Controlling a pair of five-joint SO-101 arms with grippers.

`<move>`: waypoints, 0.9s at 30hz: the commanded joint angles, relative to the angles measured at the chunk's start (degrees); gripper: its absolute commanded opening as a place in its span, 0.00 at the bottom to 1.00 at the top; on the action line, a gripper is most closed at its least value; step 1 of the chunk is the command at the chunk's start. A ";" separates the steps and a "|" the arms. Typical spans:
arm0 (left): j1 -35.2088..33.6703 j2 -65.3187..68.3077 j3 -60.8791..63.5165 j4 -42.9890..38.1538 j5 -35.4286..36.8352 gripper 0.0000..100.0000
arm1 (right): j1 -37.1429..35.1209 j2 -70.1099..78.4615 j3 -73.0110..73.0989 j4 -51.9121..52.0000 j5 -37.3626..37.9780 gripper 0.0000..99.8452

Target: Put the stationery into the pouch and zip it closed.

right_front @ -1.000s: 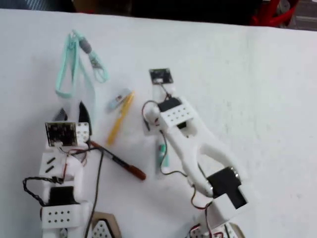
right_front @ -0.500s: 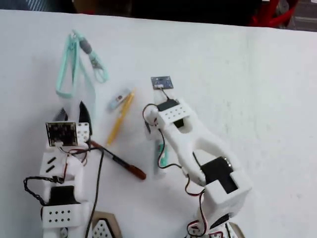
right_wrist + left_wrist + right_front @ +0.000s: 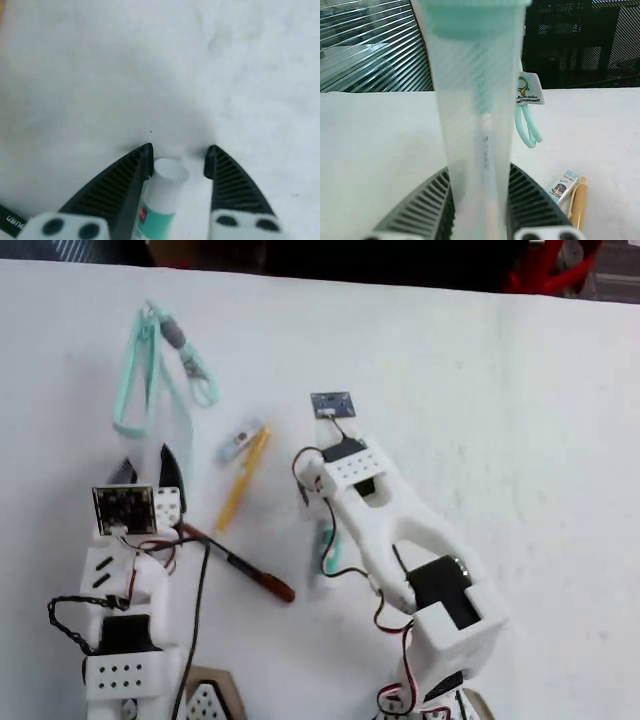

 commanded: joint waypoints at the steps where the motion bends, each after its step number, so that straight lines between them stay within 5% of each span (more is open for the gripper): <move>1: -1.19 0.31 -0.18 -0.62 0.26 0.08 | 0.04 0.22 -1.76 -2.33 0.00 0.04; 16: -1.19 0.31 -0.18 -0.62 0.26 0.08 | 0.66 0.04 -3.34 -1.80 0.09 0.03; 27: -1.10 0.31 -0.18 -0.62 0.26 0.08 | 2.33 0.22 -17.41 17.98 0.18 0.08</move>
